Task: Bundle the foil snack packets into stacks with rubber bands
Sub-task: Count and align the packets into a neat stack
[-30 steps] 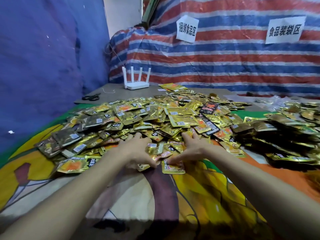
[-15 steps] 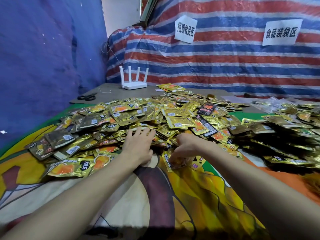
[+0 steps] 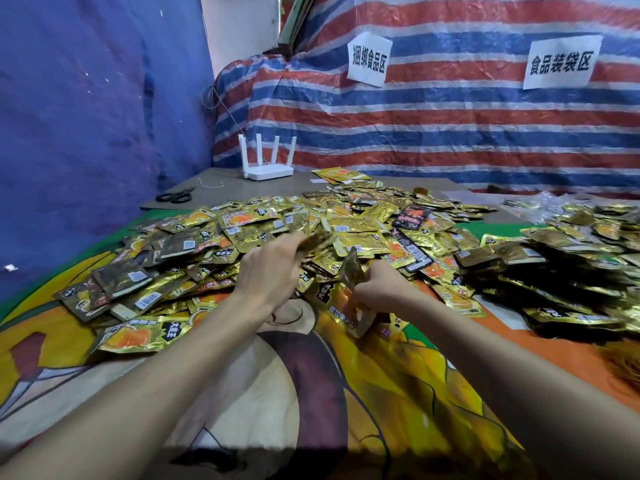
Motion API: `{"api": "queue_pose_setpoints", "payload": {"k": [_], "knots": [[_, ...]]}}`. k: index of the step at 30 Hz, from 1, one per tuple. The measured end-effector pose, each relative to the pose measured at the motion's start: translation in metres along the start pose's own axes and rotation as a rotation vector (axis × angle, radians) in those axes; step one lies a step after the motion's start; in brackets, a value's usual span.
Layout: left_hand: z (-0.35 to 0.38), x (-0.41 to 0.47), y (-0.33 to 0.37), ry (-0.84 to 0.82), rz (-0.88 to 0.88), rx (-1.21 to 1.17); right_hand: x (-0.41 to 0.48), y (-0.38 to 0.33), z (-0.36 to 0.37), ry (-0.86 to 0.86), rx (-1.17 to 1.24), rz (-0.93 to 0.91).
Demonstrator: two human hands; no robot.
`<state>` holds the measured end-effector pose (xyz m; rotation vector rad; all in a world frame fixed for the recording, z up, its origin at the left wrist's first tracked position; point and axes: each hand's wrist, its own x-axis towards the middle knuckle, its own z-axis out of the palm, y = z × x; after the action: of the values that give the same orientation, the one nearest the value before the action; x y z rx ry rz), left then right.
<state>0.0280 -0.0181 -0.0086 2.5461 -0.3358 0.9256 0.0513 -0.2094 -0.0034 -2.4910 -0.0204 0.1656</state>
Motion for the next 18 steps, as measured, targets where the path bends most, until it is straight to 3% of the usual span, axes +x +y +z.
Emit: {"api": "queue_pose_setpoints", "payload": {"k": [7,10,13,18], "knots": [[-0.019,0.021,0.005,0.109,-0.493,-0.752,-0.008,0.002,0.000,-0.001,0.305,-0.030],[-0.018,0.017,-0.001,0.081,-0.694,-1.034,-0.009,0.005,-0.002,0.002,0.647,0.017],[-0.015,0.010,-0.007,0.034,-0.838,-1.231,-0.011,0.008,-0.006,-0.017,0.953,0.100],[-0.007,-0.001,-0.009,-0.037,-1.007,-1.418,-0.014,0.020,-0.005,-0.117,1.206,0.173]]}}
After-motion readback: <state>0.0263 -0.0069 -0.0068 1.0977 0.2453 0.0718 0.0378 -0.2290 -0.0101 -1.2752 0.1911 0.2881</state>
